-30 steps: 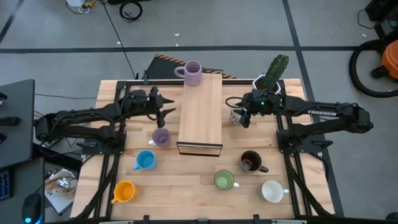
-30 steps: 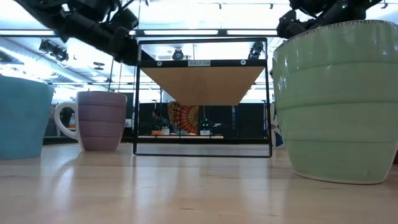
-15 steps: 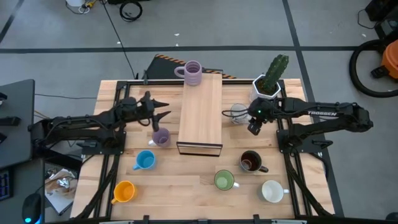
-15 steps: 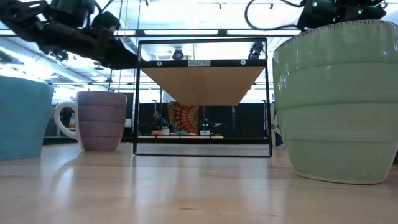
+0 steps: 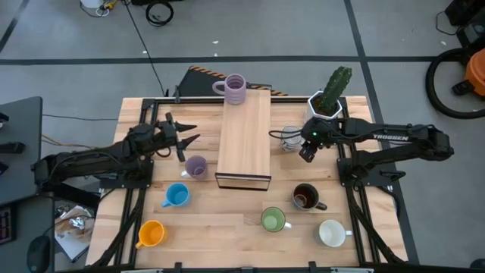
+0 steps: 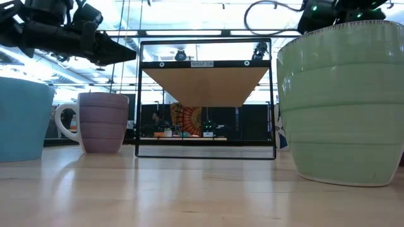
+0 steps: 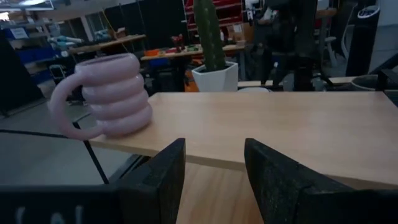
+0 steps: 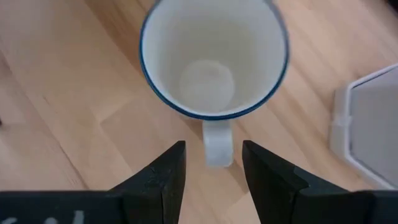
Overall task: Place coffee mugs
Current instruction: Put the dark blue patterned mug on the shelf
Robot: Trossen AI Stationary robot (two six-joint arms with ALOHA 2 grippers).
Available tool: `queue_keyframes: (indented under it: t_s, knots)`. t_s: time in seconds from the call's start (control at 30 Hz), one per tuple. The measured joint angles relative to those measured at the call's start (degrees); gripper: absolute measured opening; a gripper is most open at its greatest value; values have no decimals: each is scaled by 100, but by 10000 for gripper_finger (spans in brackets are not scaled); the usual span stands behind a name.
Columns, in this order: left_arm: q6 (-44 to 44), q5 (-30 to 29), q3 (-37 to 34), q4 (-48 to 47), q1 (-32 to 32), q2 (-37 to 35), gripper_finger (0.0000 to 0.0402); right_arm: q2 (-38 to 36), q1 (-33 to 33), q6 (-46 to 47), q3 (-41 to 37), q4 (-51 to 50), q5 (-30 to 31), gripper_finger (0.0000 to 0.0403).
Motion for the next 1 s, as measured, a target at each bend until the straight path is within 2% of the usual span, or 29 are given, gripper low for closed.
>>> queue_keyframes:
  t_s: [0.23,0.47,0.6,0.83,1.0]
  knots:
    - [7,-9,0,-351,0,-243,171,722,-312,-263,-2,270,-345,164]
    - [-63,316,0,-375,-53,-243,171,1169,-694,-657,-2,522,-576,159]
    - [-193,319,0,-531,-125,-243,171,1248,-813,-832,-2,618,-672,134]
    - [-591,322,0,-614,-215,-241,171,1284,-915,-1178,-2,653,-732,68]
    - [-730,324,0,-673,-316,-241,171,1285,-920,-1468,-7,793,-733,64]
